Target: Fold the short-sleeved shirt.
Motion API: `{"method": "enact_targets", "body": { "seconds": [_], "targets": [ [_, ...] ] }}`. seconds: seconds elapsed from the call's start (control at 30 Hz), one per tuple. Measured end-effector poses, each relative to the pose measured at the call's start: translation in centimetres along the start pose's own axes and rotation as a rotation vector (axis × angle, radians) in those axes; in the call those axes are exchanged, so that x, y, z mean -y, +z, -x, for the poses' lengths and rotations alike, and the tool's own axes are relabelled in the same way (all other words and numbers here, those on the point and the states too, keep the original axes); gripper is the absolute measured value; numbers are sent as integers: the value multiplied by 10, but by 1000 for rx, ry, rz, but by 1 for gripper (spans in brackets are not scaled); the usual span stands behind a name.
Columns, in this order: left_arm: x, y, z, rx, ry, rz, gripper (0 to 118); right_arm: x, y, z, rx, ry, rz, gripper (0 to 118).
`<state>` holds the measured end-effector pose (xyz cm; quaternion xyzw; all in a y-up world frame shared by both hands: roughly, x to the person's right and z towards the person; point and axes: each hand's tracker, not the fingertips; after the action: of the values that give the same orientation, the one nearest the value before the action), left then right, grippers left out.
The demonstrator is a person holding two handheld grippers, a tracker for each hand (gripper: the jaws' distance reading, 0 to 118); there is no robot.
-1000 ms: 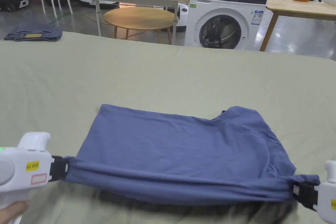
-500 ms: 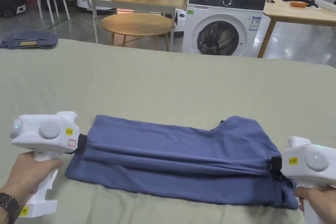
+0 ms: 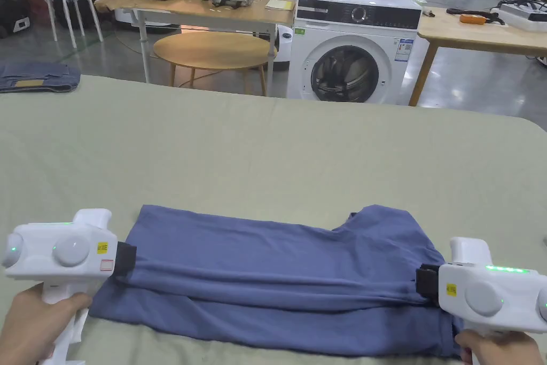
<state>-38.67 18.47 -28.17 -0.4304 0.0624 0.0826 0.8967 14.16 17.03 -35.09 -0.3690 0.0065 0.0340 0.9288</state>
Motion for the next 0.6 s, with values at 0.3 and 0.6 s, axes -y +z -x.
{"method": "enact_targets", "body": {
  "seconds": [0.3,0.6],
  "targets": [
    [31,67,-26,6,-42,-345,39,22,82,48,30,-44,-316,39],
    [58,85,-48,-32,-119,-461,0,35,115,76,-39,-71,-387,0]
  ]
}}
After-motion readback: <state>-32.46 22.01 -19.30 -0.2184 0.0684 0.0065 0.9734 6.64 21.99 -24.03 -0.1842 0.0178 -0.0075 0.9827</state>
